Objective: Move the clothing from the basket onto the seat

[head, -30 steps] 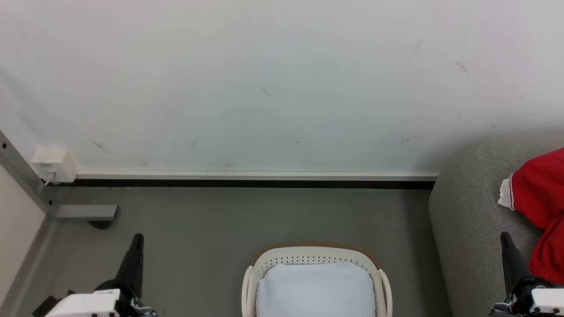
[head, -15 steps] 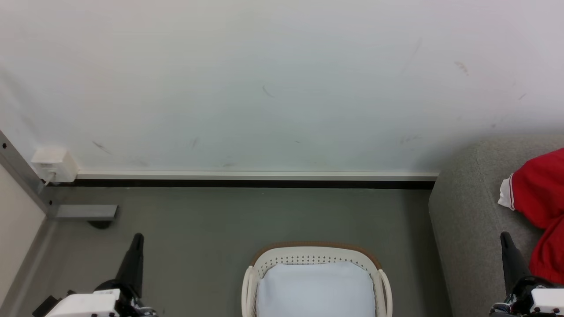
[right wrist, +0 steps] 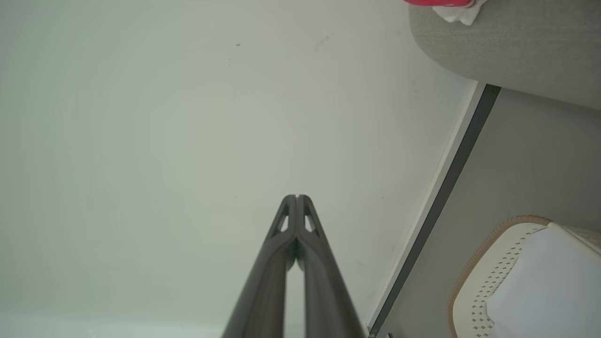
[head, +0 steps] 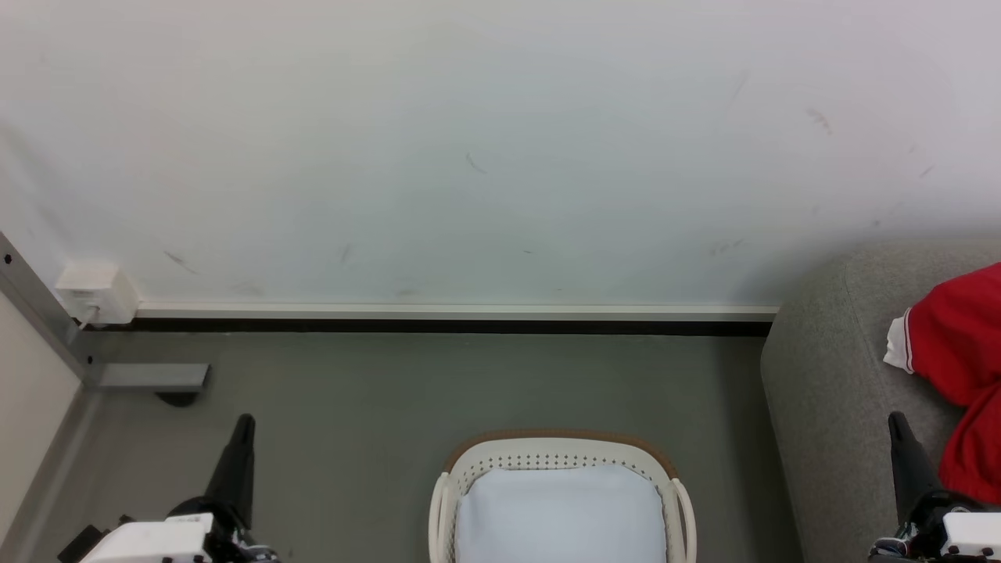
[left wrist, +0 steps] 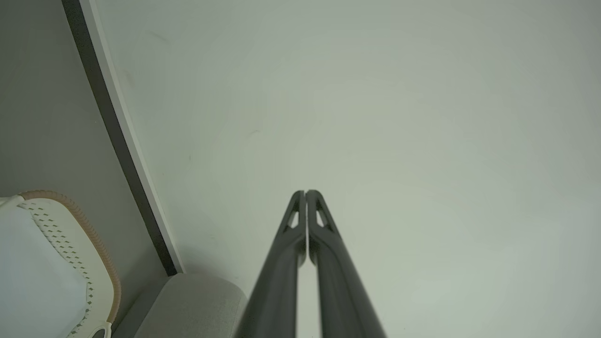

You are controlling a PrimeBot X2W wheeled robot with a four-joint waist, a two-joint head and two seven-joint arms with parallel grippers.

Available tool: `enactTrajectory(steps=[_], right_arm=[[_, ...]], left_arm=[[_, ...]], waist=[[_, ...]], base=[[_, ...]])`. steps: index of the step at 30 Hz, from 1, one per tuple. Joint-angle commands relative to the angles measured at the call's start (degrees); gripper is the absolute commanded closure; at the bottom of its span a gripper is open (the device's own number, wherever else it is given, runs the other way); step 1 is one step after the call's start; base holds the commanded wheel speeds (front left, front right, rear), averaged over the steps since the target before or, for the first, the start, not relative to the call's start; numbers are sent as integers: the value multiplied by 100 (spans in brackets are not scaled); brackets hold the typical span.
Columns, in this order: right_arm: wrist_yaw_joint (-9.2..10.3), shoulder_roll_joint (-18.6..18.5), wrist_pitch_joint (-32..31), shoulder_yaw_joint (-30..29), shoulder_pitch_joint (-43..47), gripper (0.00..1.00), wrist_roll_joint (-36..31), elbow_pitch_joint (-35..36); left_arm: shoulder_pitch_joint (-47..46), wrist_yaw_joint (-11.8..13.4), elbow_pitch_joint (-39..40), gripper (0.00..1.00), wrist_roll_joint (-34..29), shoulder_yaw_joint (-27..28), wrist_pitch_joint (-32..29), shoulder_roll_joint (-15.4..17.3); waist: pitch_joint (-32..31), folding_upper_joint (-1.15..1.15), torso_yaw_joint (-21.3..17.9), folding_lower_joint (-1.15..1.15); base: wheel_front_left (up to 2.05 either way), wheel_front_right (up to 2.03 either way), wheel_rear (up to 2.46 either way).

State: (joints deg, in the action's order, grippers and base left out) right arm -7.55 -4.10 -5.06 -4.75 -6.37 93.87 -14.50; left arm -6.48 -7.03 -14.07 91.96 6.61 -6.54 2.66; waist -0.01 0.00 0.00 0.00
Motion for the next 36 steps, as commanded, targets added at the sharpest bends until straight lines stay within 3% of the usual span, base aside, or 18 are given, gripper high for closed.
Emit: enactTrajectory(steps=[1, 36], right_arm=[[12, -18, -26, -27, -42, 100, 10, 28], [12, -5, -38, -40, -45, 100, -10, 26]], left_arm=[[-38, -15, 21, 100, 67, 11, -30, 40], [-38, -15, 21, 100, 68, 9, -30, 41]], waist=[[0, 0, 0, 0], [0, 0, 0, 0]], base=[[0, 0, 0], [0, 0, 0]])
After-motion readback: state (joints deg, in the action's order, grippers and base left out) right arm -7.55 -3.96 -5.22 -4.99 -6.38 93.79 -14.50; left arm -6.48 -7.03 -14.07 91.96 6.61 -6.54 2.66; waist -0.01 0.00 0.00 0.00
